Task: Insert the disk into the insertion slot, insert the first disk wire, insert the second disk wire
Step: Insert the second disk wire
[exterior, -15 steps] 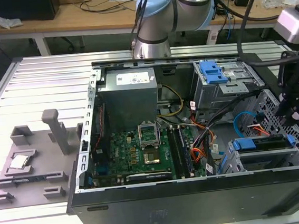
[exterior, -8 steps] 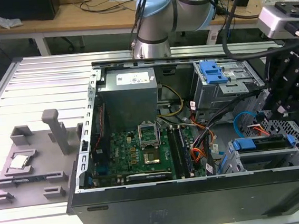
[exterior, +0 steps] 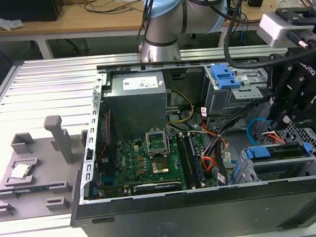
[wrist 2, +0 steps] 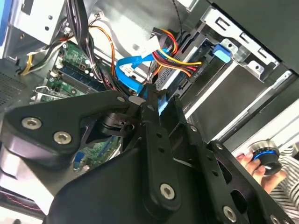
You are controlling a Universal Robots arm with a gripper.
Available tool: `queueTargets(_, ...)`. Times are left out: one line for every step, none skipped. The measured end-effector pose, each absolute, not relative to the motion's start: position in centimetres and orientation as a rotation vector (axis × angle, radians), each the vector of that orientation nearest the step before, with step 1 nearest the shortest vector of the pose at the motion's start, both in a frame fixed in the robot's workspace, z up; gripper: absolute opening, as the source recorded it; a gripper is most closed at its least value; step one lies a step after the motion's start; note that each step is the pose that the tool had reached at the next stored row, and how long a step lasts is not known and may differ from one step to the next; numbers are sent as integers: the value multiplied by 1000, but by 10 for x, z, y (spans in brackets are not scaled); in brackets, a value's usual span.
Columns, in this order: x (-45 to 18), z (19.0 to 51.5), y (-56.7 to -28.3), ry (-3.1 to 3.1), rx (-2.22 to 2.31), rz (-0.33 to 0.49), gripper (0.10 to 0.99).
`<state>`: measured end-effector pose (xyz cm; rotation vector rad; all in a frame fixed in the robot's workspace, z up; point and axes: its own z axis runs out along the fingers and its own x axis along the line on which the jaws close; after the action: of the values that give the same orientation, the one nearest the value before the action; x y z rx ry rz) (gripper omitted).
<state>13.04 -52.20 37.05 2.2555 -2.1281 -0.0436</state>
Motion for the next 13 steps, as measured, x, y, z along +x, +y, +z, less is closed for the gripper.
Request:
queueTargets(129,370,-522,-2121,2262,-44,302)
queueTargets(128,369,-522,-2119,2264,-44,302)
queueTargets(128,369,-522,-2119,2264,-44,302)
queueTargets(128,369,-522,-2119,2264,-43,302)
queueTargets(128,369,-522,-2119,2264,-43,302)
queueTargets(127,369,-522,-2119,2264,-43,286)
queueTargets(127,369,-522,-2119,2264,-43,165)
queueTargets(127,369,-522,-2119,2264,-43,165)
queueTargets(127,369,-522,-2119,2264,-43,165)
queueTargets(127,369,-522,-2119,2264,-43,165)
queueTargets(127,369,-522,-2119,2264,-43,165)
queueTargets(127,369,-522,-2119,2264,-43,165)
queueTargets(127,369,-522,-2119,2265,-44,165)
